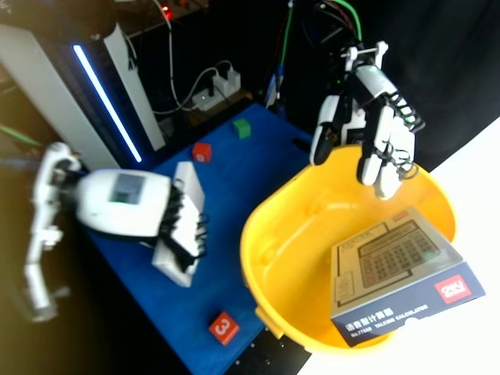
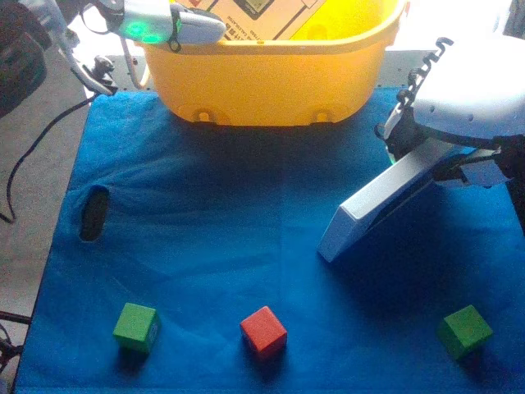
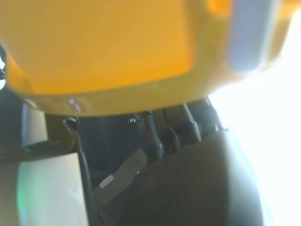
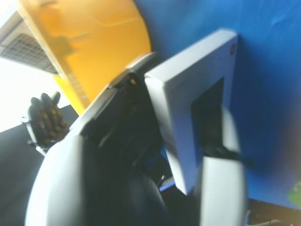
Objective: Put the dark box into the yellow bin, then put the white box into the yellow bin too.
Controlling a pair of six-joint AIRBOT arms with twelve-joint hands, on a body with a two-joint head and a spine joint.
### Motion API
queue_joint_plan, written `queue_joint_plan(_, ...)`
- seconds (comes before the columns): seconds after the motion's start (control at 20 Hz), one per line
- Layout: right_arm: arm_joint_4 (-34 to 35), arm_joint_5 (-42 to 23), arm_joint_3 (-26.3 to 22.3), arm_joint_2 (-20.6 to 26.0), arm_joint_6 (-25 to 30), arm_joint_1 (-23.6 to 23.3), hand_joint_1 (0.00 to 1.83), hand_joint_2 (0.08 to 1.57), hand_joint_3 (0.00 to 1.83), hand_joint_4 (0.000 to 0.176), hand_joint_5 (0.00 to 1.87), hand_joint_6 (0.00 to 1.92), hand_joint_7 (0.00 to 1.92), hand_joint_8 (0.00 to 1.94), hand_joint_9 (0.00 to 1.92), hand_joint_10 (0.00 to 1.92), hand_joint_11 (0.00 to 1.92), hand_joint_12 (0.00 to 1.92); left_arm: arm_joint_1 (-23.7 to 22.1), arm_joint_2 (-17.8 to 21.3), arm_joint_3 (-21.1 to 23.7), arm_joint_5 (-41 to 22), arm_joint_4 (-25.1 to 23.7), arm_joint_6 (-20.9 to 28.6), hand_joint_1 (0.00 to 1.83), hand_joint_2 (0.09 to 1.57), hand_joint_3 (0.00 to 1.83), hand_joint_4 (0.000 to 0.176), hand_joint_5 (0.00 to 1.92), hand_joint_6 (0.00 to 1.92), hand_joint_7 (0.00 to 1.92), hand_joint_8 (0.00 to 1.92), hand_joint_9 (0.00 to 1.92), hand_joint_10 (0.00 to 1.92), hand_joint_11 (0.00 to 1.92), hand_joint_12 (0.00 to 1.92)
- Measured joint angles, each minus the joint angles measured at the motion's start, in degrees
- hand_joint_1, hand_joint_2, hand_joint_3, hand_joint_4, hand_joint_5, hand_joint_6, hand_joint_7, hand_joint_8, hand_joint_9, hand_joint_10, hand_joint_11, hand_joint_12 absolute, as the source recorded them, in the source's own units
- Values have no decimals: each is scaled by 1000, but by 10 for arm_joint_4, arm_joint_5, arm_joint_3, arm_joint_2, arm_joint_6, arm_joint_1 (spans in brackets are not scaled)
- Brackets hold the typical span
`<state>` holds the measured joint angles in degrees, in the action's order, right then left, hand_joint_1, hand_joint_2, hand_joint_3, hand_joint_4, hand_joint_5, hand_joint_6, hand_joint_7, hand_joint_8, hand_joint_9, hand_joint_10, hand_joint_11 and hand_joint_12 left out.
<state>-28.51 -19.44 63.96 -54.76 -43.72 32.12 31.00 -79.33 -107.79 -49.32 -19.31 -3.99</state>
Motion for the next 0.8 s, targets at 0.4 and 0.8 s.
queue_joint_plan(0.4,26,-7,12,-6,0,0,1277,1048,0,0,1042,777,1220,741,1015,1268,920,1531,5,5,3,-2,6,1,1267,870,0,0,603,0,578,1,631,0,573,368)
queue_joint_plan(0.8,32,-43,9,-13,0,-27,1298,1069,2,0,1011,787,1137,897,1027,1162,856,1518,9,7,5,1,8,1,1239,886,1,0,583,5,520,1,598,4,574,346)
